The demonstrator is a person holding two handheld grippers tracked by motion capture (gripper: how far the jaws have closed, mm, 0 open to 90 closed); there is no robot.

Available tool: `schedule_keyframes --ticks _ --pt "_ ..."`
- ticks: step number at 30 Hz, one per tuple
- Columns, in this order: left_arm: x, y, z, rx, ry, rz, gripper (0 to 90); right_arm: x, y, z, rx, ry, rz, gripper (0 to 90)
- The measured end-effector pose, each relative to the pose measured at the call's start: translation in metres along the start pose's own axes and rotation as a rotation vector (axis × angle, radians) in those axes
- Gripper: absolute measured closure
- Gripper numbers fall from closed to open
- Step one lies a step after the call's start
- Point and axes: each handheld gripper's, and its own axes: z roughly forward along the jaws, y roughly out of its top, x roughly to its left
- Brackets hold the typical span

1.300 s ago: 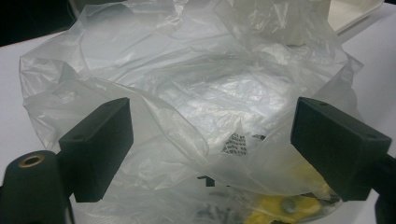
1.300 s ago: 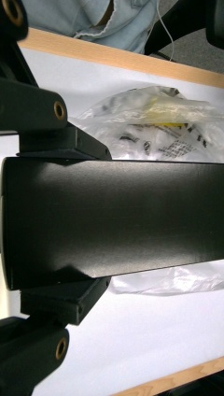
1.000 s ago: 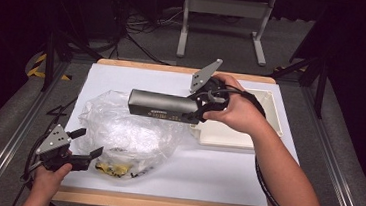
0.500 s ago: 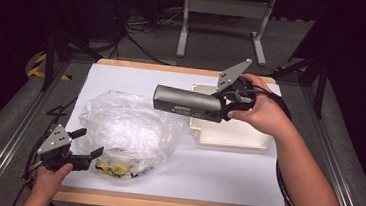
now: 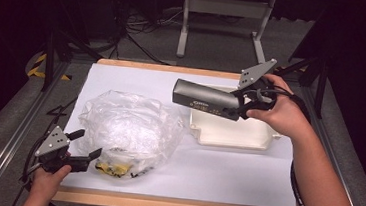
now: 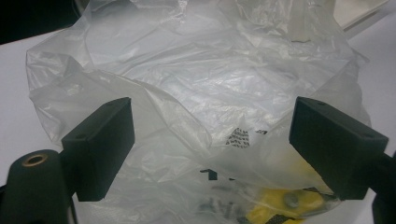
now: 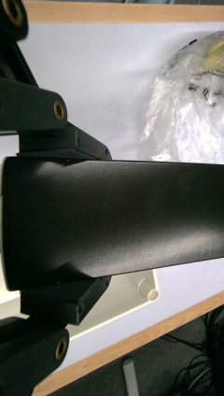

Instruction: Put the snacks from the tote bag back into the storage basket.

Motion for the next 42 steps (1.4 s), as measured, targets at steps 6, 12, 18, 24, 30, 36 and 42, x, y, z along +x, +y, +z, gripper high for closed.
schedule_keyframes --ticks 6,12,18,24,30,36,42 --pt "0.0 0.0 0.0 0.002 0.001 0.002 15.1 -0.008 -0.017 -0.01 0.018 -0.027 0.052 42.9" --pt "-0.001 0.0 0.002 0.003 -0.003 0.001 15.1 -0.012 -0.03 -0.015 0.032 -0.05 0.1 42.9" --pt "-0.001 0.0 0.002 0.004 0.0 -0.001 15.2 -0.019 -0.044 -0.016 0.056 -0.065 0.116 42.9" --pt "-0.001 -0.001 0.002 0.006 0.017 -0.006 15.1 -0.025 -0.058 -0.019 0.055 -0.075 0.134 42.9" --pt "-0.002 -0.005 -0.001 -0.011 0.016 -0.014 14.8 -0.03 -0.067 -0.022 0.055 -0.078 0.133 42.9" --pt "-0.007 -0.008 -0.006 -0.03 0.018 -0.006 14.2 -0.036 -0.077 -0.024 0.031 -0.05 0.082 42.9" --pt "-0.009 -0.012 -0.012 -0.035 0.044 -0.016 14.1 -0.041 -0.082 -0.023 0.004 -0.024 0.044 42.9"
